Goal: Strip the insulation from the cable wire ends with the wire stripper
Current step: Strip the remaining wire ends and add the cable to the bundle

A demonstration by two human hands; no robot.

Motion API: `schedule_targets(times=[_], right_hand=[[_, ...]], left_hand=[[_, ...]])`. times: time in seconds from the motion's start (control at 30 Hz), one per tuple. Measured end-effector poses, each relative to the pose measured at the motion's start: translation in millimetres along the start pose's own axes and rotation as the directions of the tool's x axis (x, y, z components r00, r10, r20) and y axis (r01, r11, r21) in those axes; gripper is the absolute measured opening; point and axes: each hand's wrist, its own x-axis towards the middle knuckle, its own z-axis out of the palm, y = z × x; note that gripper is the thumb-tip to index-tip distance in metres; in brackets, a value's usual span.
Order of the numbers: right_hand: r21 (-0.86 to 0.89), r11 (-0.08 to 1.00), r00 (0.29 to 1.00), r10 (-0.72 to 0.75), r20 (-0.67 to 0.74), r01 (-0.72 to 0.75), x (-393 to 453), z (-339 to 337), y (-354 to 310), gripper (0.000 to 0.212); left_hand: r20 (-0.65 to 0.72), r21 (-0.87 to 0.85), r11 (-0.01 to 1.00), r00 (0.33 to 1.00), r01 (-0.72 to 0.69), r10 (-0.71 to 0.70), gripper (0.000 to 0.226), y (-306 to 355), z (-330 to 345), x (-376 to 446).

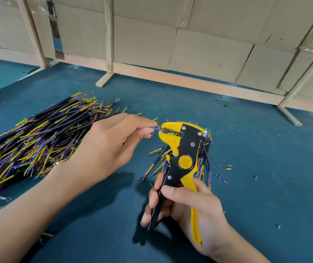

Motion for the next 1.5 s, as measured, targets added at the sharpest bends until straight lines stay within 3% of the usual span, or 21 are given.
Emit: schedule_targets(times=[0.23, 0.6, 0.93, 1.33, 1.5], right_hand=[[0.016, 1.000, 1.000, 0.011, 0.019, -0.011, -1, 0, 1, 0.023], [-0.014, 1.000, 0.999, 0.006, 0.049, -0.006, 0, -2, 1, 0.017], [-0.128, 0.992, 0.999, -0.017, 0.034, 0.021, 0, -5, 1, 0.018], [-0.150, 0.984, 0.987, -0.111, -0.120, 0.092, 1, -3, 5, 0.033], [-0.241, 0.962, 0.974, -0.169, -0.152, 0.129, 0, 1, 15, 0.027]], left_hand=[[-0.003, -0.019, 1.000, 1.000, 0.022, -0.023, 0.019, 4, 0, 1], [0.085, 0.120, 0.988, 0.992, -0.099, 0.089, 0.017, 2, -4, 2], [0.096, 0.117, 0.985, 0.989, -0.127, 0.116, 0.015, 7, -7, 4], [0.198, 0.120, 0.980, 0.971, -0.157, 0.131, 0.017, 6, -11, 7], [0.210, 0.131, 0.976, 0.967, -0.176, 0.146, 0.021, 5, -15, 9]])
